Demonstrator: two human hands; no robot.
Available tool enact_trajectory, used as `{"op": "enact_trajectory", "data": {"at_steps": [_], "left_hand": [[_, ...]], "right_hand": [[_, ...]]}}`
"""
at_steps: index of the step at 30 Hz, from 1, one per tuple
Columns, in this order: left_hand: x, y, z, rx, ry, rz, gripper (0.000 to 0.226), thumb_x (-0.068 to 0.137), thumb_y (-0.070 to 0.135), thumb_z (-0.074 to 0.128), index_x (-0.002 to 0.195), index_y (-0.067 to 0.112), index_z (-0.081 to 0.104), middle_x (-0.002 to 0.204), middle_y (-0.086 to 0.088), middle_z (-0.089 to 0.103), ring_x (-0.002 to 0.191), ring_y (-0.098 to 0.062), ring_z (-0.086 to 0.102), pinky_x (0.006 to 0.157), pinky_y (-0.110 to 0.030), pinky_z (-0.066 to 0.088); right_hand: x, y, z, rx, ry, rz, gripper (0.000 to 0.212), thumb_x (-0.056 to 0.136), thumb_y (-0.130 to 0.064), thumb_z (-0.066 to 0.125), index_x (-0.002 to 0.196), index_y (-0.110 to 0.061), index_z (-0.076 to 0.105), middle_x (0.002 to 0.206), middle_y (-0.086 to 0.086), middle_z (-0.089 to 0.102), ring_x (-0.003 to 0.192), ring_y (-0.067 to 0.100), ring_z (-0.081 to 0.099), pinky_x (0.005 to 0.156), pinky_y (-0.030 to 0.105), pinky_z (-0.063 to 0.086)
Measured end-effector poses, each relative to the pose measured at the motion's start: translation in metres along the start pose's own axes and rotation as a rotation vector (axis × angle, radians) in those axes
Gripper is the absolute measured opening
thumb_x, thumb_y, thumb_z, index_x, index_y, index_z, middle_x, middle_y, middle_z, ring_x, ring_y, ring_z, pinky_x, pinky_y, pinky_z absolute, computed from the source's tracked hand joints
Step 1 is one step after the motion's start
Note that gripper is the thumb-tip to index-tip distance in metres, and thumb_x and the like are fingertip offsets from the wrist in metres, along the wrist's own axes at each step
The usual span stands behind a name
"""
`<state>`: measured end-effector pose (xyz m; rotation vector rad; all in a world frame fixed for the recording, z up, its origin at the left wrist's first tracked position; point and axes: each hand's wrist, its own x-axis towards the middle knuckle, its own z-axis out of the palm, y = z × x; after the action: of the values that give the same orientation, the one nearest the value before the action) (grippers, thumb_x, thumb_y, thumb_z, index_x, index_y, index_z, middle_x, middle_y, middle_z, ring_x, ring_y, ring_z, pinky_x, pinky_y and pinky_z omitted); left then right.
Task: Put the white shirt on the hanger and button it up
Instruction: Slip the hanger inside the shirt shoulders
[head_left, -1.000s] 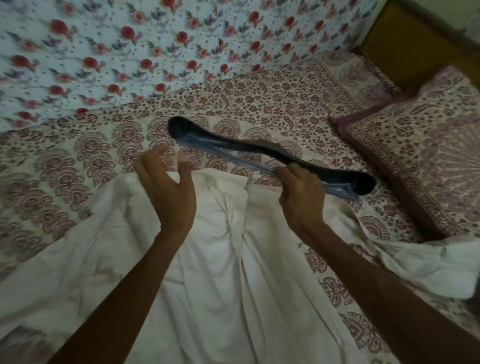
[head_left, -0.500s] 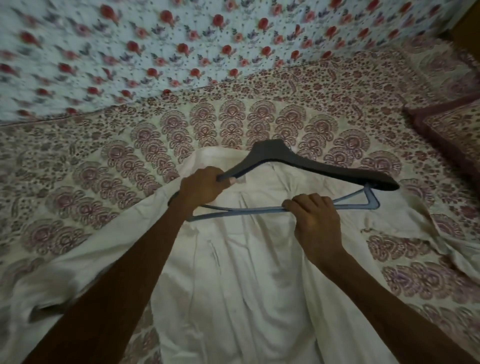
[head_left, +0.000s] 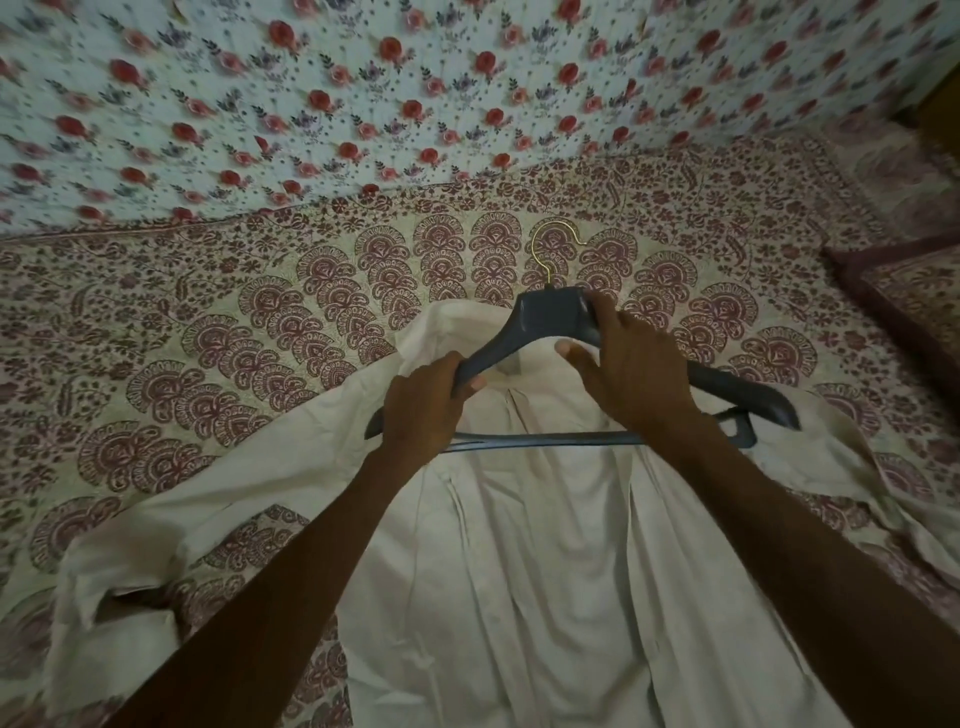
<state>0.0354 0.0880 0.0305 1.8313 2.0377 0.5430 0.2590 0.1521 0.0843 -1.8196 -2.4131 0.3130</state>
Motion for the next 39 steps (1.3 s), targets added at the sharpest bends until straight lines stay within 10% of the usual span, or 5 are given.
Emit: {"op": "enact_trajectory", "data": {"at_steps": [6,11,14,33,39], "left_hand": [[0.011,-0.028,0.004,-0.29,-0.216,-0.082,0.03,0.085,0.051,0.061,0.092,0.023,0.054,0.081,0.002,0.054,0.079,-0.02,0.057,0.068,-0.034,0.045],[0.01,-0.06,0.001,-0.437,0.295,-0.572,0.051,0.083,0.05,0.056,0.098,0.003,0.068,0.099,-0.015,0.067,0.095,-0.031,0.061,0.073,-0.012,0.04],[-0.001,-0.053,0.015,-0.665,-0.113,-0.896,0.06,0.082,0.05,0.067,0.109,-0.003,0.064,0.091,-0.016,0.067,0.085,-0.028,0.066,0.079,-0.035,0.054],[0.016,-0.035,0.005,-0.804,0.27,-0.789,0.021,0.095,0.015,0.047,0.11,0.004,0.058,0.102,-0.01,0.059,0.096,-0.026,0.055,0.084,-0.037,0.043],[0.034,-0.031,-0.009,-0.916,-0.02,-0.644,0.01,0.092,0.035,0.052,0.083,0.03,0.054,0.099,-0.012,0.06,0.1,-0.038,0.063,0.089,-0.059,0.052]], "right_hand": [[0.025,-0.01,-0.024,-0.026,0.036,-0.166,0.038,0.101,-0.048,0.037,0.125,-0.019,0.046,0.088,0.009,0.065,0.074,0.032,0.063,0.061,0.034,0.043],[0.036,-0.007,-0.055,-0.021,0.266,0.0,0.037,0.101,-0.044,0.042,0.125,-0.016,0.047,0.093,0.01,0.065,0.072,0.029,0.062,0.063,0.037,0.047],[0.037,-0.01,-0.061,-0.067,0.308,0.088,0.036,0.101,-0.042,0.043,0.123,-0.014,0.047,0.097,0.013,0.067,0.073,0.031,0.061,0.063,0.035,0.04],[0.036,-0.007,-0.046,-0.235,0.166,0.141,0.037,0.097,-0.046,0.045,0.104,-0.013,0.059,0.08,0.012,0.062,0.076,0.035,0.063,0.068,0.037,0.036],[0.039,-0.03,0.033,0.053,-0.16,0.105,0.043,0.098,-0.051,0.042,0.112,-0.016,0.063,0.1,0.013,0.07,0.091,0.034,0.067,0.071,0.033,0.046]]}}
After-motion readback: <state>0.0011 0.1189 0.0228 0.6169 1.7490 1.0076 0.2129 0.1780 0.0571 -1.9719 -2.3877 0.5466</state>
